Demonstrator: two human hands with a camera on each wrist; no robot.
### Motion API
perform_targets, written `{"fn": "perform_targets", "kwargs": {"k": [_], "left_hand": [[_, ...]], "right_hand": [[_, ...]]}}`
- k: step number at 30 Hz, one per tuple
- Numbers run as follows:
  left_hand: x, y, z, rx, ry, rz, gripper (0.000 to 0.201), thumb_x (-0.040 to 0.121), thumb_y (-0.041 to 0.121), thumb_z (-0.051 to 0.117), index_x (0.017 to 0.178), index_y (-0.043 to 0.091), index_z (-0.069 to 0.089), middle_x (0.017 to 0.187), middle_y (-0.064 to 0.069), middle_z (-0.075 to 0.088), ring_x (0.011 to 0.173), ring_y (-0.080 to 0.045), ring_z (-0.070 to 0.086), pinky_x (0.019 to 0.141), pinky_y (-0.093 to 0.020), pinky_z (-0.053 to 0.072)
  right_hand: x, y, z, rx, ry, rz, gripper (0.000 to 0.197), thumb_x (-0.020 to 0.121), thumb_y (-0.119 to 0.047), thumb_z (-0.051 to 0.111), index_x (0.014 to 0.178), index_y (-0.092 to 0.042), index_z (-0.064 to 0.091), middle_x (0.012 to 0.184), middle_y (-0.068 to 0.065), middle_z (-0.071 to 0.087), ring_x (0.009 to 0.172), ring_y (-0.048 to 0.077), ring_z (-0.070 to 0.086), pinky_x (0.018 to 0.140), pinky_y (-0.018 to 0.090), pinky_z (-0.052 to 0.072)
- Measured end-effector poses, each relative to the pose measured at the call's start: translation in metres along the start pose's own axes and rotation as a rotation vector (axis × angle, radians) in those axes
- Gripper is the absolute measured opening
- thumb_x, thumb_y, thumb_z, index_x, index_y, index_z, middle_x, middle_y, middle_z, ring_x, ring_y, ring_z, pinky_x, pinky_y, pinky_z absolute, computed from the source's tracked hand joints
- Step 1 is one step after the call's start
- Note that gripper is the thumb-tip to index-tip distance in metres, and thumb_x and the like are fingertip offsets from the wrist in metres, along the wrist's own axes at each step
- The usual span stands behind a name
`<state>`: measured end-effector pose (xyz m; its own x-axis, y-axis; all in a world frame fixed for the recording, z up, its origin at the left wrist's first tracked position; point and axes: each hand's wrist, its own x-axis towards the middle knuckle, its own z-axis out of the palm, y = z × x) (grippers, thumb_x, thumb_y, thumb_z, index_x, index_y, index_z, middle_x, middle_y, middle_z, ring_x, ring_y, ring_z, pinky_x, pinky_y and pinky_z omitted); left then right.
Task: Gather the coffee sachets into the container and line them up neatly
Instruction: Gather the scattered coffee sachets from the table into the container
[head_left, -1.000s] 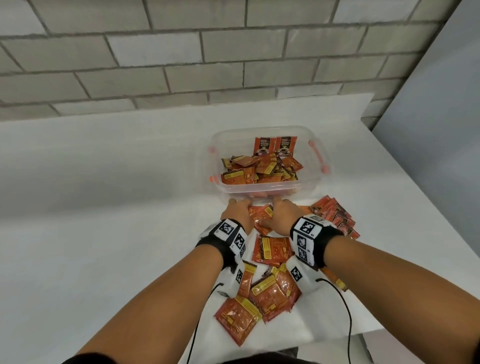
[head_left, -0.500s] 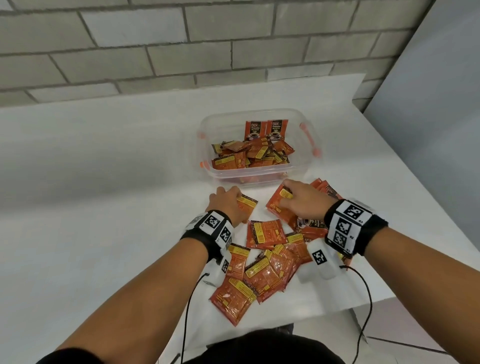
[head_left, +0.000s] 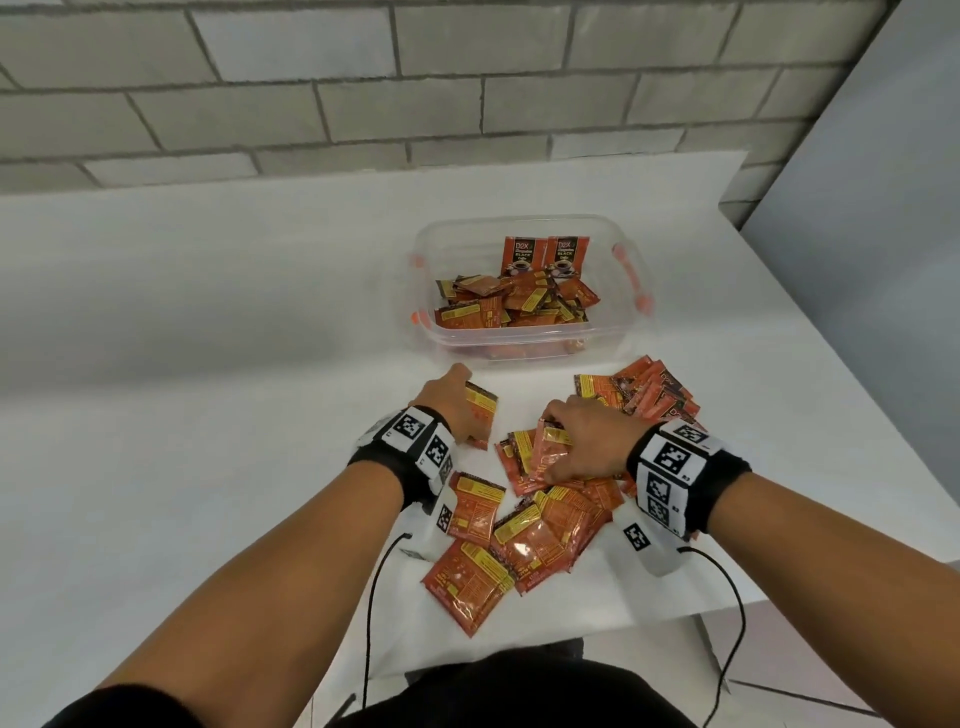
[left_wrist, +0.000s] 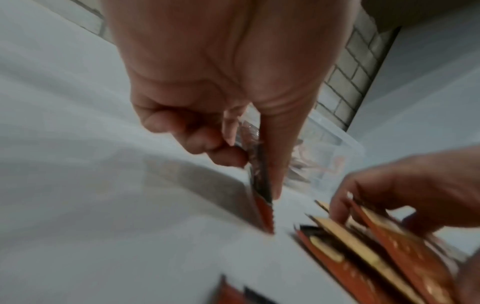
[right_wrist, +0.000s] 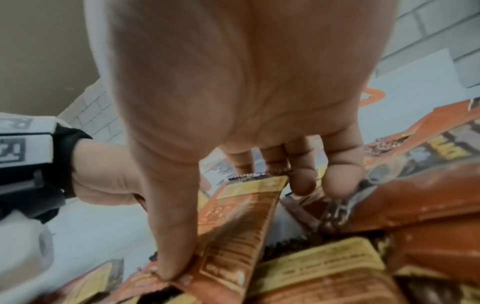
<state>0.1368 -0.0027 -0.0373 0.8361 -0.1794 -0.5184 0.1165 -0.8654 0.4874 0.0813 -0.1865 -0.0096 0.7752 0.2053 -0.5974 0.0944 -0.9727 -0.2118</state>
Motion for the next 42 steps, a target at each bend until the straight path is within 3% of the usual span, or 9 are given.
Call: {"fn": "perform_targets", "kwargs": {"k": [6,10,14,17,19,22,30,37,42], "left_hand": [[-0.039,-0.022,-0.031,-0.215,-0.184,0.296,0.048,0.074,0.015,0.08,0.114,0.017,0.053,0.095,0.003,0.064,0.085,-0.014,0.06,0.07,-0.015,0.047],[-0.057,-0.039,-0.011,-0.006,-0.363,0.322,0.062,0.072,0.021,0.082,0.125,0.021,0.05,0.102,0.003,0.061,0.091,-0.015,0.058,0.081,-0.023,0.049],[-0.058,-0.04,0.001,0.131,-0.343,0.303,0.077,0.073,0.022,0.082,0.138,0.024,0.041,0.116,-0.002,0.058,0.101,-0.018,0.055,0.088,-0.026,0.046],[-0.057,-0.036,0.005,0.235,-0.297,0.334,0.072,0.072,0.023,0.082,0.133,0.017,0.045,0.115,-0.006,0.056,0.098,-0.018,0.051,0.083,-0.025,0.044],[-0.056,-0.034,0.007,0.317,-0.242,0.345,0.06,0.071,0.026,0.083,0.12,0.013,0.051,0.105,-0.006,0.049,0.094,-0.02,0.05,0.079,-0.028,0.045],[-0.055,-0.033,0.009,0.36,-0.213,0.321,0.057,0.069,0.029,0.083,0.112,0.011,0.051,0.103,-0.005,0.041,0.092,-0.02,0.049,0.077,-0.03,0.046],[-0.059,-0.034,0.015,0.352,-0.247,0.359,0.099,0.07,0.028,0.082,0.149,0.026,0.023,0.134,-0.004,0.033,0.123,-0.022,0.033,0.102,-0.039,0.039],[-0.056,-0.025,0.015,0.469,-0.201,0.386,0.064,0.075,0.033,0.078,0.13,0.022,0.048,0.127,-0.005,0.038,0.118,-0.021,0.032,0.098,-0.039,0.041],[-0.05,-0.021,0.017,0.499,-0.206,0.371,0.051,0.075,0.032,0.077,0.114,0.017,0.049,0.119,-0.004,0.04,0.111,-0.019,0.034,0.089,-0.033,0.042]], "right_hand": [[0.002,-0.002,0.003,0.073,0.092,0.005,0.07,0.074,-0.039,0.077,0.126,-0.012,0.039,0.116,0.004,0.045,0.099,0.016,0.043,0.078,0.028,0.041],[0.002,-0.001,0.001,0.204,0.088,0.011,0.068,0.077,-0.031,0.077,0.128,-0.013,0.036,0.085,-0.006,0.047,0.078,0.013,0.048,0.055,0.021,0.034],[0.002,0.0,-0.005,0.173,0.052,-0.016,0.083,0.077,-0.033,0.076,0.142,-0.021,0.027,0.09,-0.003,0.053,0.076,0.01,0.05,0.07,0.027,0.039],[0.005,-0.005,-0.004,0.08,0.013,-0.037,0.091,0.078,-0.035,0.075,0.149,-0.022,0.019,0.136,0.009,0.048,0.112,0.022,0.051,0.09,0.029,0.041],[0.009,-0.009,-0.003,0.024,0.012,-0.038,0.088,0.078,-0.036,0.074,0.148,-0.022,0.022,0.143,0.009,0.042,0.124,0.025,0.045,0.099,0.033,0.039],[0.014,-0.012,-0.002,-0.012,0.039,-0.023,0.08,0.077,-0.038,0.075,0.142,-0.02,0.032,0.132,0.01,0.044,0.118,0.025,0.045,0.096,0.036,0.042],[0.013,-0.003,-0.003,0.156,0.206,0.044,0.057,0.08,-0.03,0.074,0.122,-0.009,0.042,0.103,0.009,0.058,0.087,0.02,0.051,0.068,0.029,0.039],[0.002,0.016,-0.011,0.251,0.219,0.109,0.056,0.081,-0.035,0.073,0.122,-0.01,0.043,0.105,0.009,0.059,0.089,0.021,0.054,0.07,0.03,0.043],[-0.012,0.024,-0.01,0.387,0.342,0.076,0.042,0.08,-0.028,0.075,0.11,-0.012,0.05,0.098,0.002,0.06,0.084,0.017,0.055,0.064,0.026,0.039]]}}
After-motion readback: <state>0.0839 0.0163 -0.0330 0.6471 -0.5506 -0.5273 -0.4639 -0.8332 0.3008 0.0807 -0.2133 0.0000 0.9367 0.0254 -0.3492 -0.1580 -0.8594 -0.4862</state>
